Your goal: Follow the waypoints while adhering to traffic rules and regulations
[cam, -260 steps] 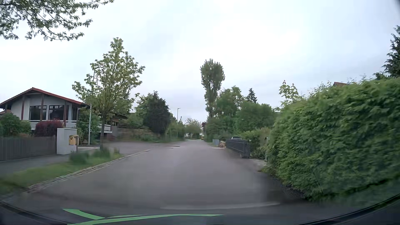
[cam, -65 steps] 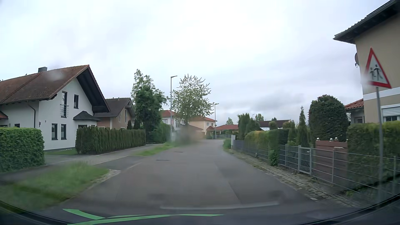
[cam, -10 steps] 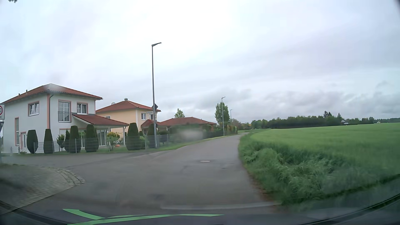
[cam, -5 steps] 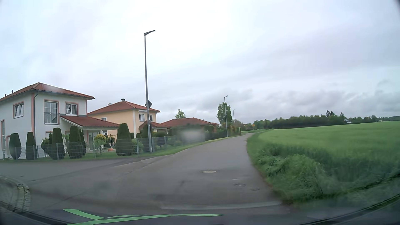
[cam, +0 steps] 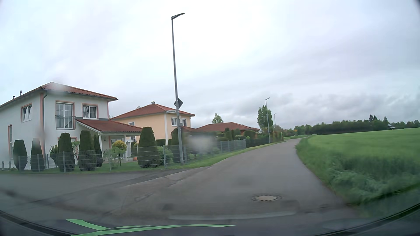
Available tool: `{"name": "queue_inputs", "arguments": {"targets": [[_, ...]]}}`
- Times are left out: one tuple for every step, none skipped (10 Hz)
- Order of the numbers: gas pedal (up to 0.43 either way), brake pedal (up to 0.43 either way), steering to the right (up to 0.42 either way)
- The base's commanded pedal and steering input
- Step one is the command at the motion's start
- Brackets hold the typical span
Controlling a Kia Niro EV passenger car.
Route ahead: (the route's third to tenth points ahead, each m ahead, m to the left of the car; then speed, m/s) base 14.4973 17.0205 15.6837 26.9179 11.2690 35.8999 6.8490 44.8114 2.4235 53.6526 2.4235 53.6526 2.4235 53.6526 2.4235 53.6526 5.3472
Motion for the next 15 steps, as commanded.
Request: {"name": "queue_inputs", "arguments": {"targets": [[0.000, 0.000, -0.286], [0.000, 0.000, -0.311], [0.000, 0.000, -0.328], [0.000, 0.000, -0.349], [0.008, 0.000, -0.373], [0.047, 0.000, -0.396], [0.047, 0.000, -0.411], [0.067, 0.000, -0.423], [0.079, 0.000, -0.430], [0.087, 0.000, -0.432], [0.087, 0.000, -0.432], [0.087, 0.000, -0.430], [0.110, 0.000, -0.429], [0.130, 0.000, -0.429], [0.130, 0.000, -0.432]]}}
